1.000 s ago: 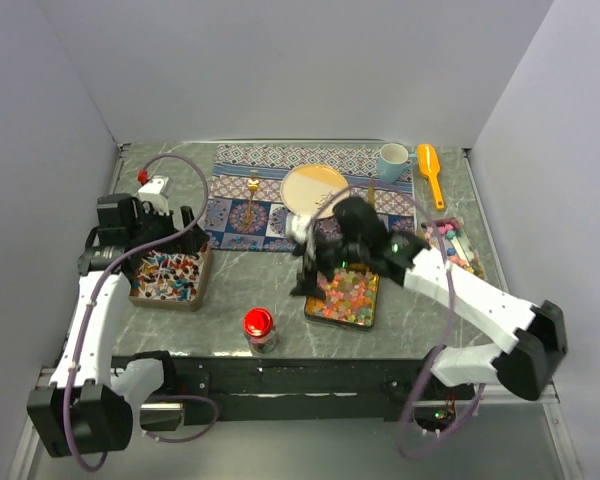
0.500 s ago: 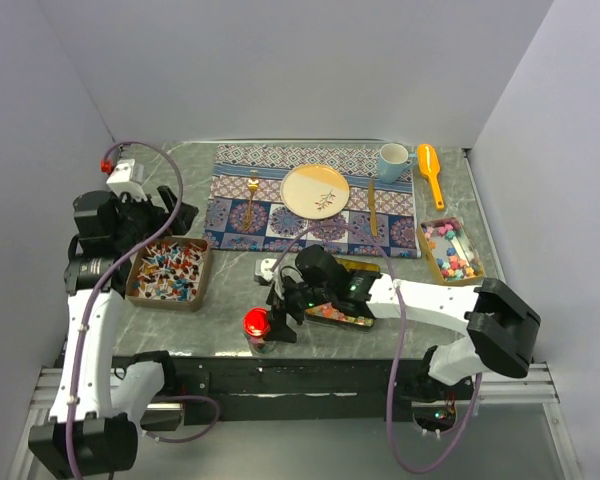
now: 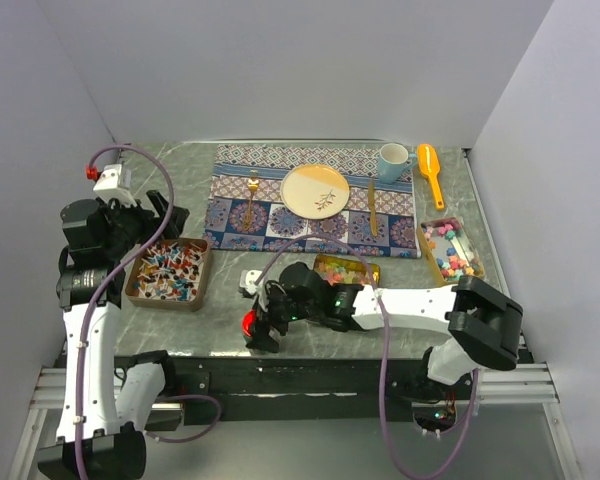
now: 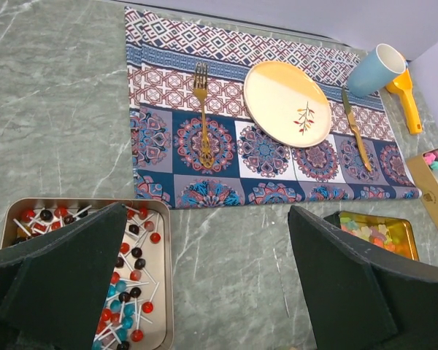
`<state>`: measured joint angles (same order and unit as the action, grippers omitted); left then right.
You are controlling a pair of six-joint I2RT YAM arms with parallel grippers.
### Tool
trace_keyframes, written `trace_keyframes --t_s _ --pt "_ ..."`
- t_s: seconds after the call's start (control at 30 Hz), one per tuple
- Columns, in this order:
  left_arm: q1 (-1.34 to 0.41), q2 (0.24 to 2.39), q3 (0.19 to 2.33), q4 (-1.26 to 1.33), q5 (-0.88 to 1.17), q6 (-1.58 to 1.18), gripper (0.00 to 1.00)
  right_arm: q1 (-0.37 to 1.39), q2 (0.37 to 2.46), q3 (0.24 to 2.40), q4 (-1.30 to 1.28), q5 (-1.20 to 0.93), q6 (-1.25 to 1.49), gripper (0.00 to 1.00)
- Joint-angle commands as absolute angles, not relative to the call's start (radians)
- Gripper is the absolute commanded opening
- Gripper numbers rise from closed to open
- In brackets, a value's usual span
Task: Pack the candies
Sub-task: Move the packing bottle to the center of the board.
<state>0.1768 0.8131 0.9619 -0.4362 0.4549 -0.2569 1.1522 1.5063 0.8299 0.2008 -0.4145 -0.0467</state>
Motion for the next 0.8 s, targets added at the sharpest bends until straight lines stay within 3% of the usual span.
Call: trace_keyframes --t_s 0.0,0.4,0.77 --pt "0.186 0.793 0.979 -0.433 0.476 -0.264 0.99 1.154 1.546 0.848 0.206 -0.212 -0.123 1.00" --pt "0.187 0.784 0.933 -0.387 0.531 -0.310 0.99 1.066 1.565 0.879 0.164 -0.137 -0.193 1.00" --pt "0.181 0.540 0.624 -0.345 0.609 -0.485 0.97 0.919 1.629 0.968 0.112 -0.176 -0.262 1.00"
